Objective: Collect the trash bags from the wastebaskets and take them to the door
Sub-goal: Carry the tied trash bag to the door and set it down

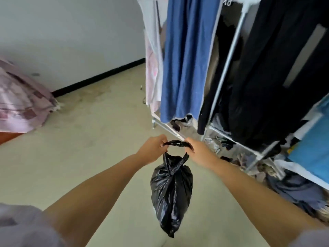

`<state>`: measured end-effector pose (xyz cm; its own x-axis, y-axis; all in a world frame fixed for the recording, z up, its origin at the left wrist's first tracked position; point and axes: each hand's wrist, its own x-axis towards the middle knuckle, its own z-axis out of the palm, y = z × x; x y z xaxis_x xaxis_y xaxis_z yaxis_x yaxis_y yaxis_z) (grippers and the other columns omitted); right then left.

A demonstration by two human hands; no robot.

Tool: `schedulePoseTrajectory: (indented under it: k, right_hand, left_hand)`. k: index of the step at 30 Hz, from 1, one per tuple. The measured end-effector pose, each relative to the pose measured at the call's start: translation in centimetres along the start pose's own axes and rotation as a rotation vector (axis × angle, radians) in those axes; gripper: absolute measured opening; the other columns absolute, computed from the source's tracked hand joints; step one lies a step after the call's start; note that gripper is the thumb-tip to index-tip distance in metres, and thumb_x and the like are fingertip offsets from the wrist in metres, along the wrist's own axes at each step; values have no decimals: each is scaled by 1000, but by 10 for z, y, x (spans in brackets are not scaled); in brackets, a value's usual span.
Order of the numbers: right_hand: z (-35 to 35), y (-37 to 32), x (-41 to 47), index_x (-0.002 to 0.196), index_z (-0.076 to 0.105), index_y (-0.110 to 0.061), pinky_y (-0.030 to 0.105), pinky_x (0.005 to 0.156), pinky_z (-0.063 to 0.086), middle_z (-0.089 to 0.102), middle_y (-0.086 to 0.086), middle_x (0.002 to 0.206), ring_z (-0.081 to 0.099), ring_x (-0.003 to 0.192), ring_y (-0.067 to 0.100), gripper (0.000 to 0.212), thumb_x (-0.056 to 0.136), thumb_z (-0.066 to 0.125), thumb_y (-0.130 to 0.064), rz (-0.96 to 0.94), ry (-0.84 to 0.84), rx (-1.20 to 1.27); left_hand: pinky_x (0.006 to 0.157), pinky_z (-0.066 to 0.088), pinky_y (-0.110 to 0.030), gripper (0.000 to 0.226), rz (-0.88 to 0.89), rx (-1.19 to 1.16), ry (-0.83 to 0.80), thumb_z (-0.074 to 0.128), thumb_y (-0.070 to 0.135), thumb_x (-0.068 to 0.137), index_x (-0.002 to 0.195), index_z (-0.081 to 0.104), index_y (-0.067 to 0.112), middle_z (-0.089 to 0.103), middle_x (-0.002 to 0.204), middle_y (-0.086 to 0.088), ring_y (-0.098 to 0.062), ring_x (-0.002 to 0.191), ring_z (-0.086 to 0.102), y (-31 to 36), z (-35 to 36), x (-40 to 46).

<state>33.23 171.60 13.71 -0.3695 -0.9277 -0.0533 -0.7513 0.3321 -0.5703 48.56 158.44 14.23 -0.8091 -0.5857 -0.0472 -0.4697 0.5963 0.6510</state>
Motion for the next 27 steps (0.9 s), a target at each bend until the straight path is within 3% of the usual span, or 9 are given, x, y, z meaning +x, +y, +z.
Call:
schedulePoseTrajectory:
  k: [2, 4, 9, 13, 18, 21, 24, 27]
  right_hand:
    - [19, -31, 39, 110, 52, -11, 20, 56, 32, 46, -11, 70, 44, 60, 2, 16, 96, 45, -14, -28, -36, 18]
    - [36, -58, 77, 108, 51, -11, 24, 59, 37, 54, -4, 77, 52, 67, 13, 14, 97, 44, -13, -65, -74, 51]
    - [75, -110, 176, 106, 54, -11, 26, 61, 37, 52, -1, 76, 48, 66, 13, 15, 97, 42, -13, -150, -159, 126]
    - [92, -140, 269, 97, 51, -18, 18, 57, 36, 54, 1, 79, 50, 71, 16, 7, 98, 44, -19, -173, -187, 215]
    - [92, -159, 403, 96, 55, -13, 14, 50, 34, 47, -6, 68, 43, 59, 7, 14, 98, 45, -22, -212, -237, 204]
    - [93, -168, 484, 92, 55, -12, 16, 49, 31, 47, -5, 67, 42, 57, 7, 14, 97, 45, -21, -230, -264, 179]
    - [100, -177, 558, 92, 58, -13, 16, 49, 31, 48, -6, 68, 43, 57, 8, 17, 97, 43, -20, -231, -304, 188]
    - [114, -190, 630, 89, 58, -12, 25, 61, 42, 58, -4, 69, 52, 62, 13, 18, 97, 42, -16, -166, -346, 316]
  left_hand:
    - [73, 51, -35, 12, -68, -48, 60, 54, 14, 91, 96, 60, 5, 71, 90, -12, -30, 82, 64, -33, -31, 1]
    - [65, 49, -32, 11, -136, -85, 105, 52, 14, 92, 96, 59, 7, 72, 90, -9, -29, 75, 64, -64, -58, 6]
    - [82, 55, -45, 8, -305, -270, 230, 50, 15, 93, 86, 53, 18, 72, 87, -10, -29, 85, 68, -142, -109, 39]
    - [86, 54, -50, 16, -416, -496, 341, 46, 12, 95, 81, 51, 18, 71, 80, -11, -35, 88, 68, -193, -148, 94]
    - [74, 52, -41, 16, -482, -550, 440, 46, 12, 96, 81, 51, 17, 64, 71, -6, -25, 72, 61, -245, -203, 186]
    - [59, 41, -26, 12, -505, -496, 446, 46, 14, 96, 85, 51, 12, 61, 67, -4, -18, 61, 53, -275, -231, 237]
    - [53, 35, -24, 13, -529, -464, 431, 46, 16, 97, 86, 51, 13, 59, 65, -3, -13, 54, 46, -309, -258, 286]
    - [52, 33, -23, 14, -541, -460, 416, 46, 17, 97, 85, 51, 14, 58, 65, -1, -12, 53, 44, -348, -288, 336]
